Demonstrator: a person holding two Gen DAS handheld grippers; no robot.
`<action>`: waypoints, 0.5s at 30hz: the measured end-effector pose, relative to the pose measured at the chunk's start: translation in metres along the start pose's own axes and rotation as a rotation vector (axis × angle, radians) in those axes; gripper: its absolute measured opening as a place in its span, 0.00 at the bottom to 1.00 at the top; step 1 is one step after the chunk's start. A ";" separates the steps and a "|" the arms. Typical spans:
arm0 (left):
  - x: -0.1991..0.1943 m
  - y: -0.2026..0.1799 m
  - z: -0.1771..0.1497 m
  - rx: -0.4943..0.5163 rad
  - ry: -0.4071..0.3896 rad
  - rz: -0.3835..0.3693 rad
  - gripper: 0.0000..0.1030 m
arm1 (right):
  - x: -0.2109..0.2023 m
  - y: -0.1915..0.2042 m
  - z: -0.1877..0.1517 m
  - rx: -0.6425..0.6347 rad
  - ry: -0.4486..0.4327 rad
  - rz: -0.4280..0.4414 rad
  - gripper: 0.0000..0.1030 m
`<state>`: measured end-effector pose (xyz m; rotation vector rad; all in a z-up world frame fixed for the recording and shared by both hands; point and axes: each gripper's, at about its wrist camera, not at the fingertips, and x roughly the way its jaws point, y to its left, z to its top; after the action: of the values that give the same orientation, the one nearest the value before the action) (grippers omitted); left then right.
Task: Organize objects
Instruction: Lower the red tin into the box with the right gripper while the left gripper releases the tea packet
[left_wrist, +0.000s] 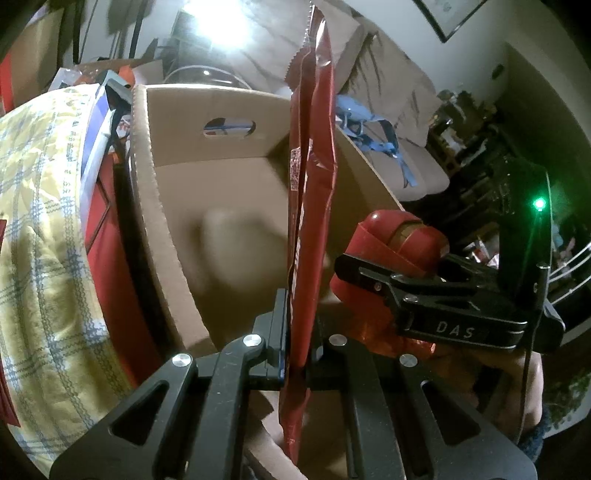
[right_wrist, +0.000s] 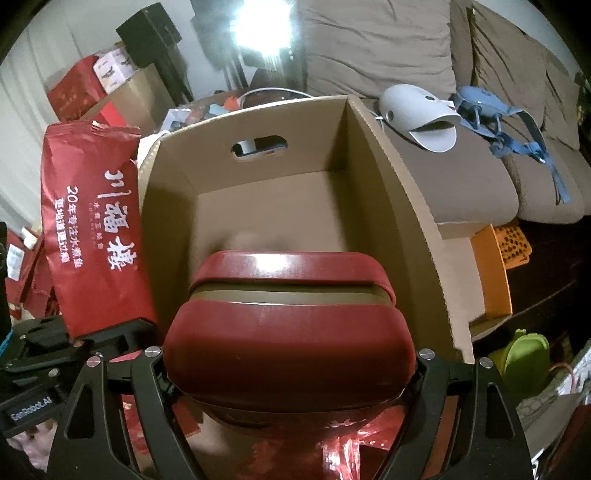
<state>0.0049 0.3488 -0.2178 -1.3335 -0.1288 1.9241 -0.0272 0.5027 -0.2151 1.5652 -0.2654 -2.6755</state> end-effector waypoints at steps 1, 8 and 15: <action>0.000 0.001 0.001 0.000 0.001 0.001 0.06 | 0.001 0.000 0.000 -0.001 0.002 -0.002 0.80; 0.000 0.002 0.000 -0.002 0.001 0.001 0.06 | 0.003 0.004 0.000 -0.017 0.005 -0.018 0.80; 0.001 0.001 0.000 -0.004 0.020 -0.016 0.06 | 0.003 0.001 0.000 -0.009 0.002 -0.022 0.80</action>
<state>0.0041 0.3488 -0.2190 -1.3498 -0.1339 1.8977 -0.0285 0.5009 -0.2176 1.5779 -0.2372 -2.6874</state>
